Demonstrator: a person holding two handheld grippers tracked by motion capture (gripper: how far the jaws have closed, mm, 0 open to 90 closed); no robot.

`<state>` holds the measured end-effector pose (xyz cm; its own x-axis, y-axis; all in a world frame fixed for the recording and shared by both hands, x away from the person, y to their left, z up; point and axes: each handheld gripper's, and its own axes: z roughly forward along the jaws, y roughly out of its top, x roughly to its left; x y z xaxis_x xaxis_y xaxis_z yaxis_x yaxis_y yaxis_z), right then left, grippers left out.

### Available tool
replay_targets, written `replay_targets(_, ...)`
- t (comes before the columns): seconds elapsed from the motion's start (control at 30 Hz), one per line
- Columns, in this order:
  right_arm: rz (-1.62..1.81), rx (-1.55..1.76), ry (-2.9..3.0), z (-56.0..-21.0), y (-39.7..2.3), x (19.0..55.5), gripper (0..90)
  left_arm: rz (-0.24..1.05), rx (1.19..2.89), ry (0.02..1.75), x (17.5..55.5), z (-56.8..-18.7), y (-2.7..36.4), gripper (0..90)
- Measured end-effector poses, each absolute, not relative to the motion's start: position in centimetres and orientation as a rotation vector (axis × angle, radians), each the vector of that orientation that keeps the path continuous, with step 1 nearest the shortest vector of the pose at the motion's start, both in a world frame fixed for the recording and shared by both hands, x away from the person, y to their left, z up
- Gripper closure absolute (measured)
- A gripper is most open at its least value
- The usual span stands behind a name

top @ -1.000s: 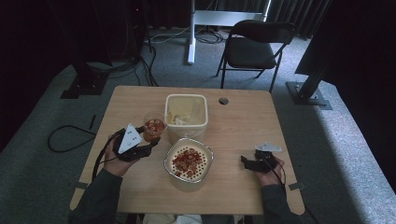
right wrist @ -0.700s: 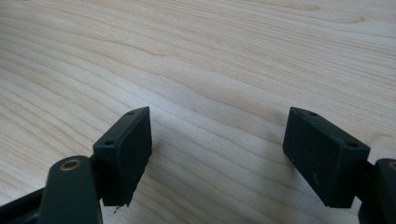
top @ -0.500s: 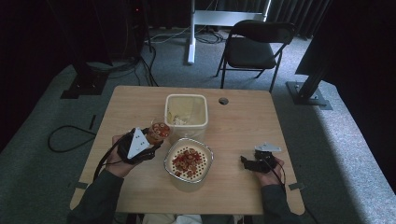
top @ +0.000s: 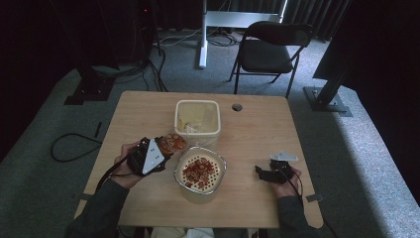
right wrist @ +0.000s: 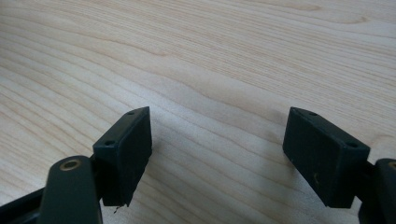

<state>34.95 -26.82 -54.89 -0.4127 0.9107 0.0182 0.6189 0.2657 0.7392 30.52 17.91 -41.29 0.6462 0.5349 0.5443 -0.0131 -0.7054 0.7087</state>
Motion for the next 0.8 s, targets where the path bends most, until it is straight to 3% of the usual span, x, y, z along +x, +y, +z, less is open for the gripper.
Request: replay_targets(0.8, 0.959, 1.386, 2.131, -54.9, -26.9, 35.0, 23.3, 1.327, 2.343, 0.136, 29.6, -41.8, 15.5, 43.5)
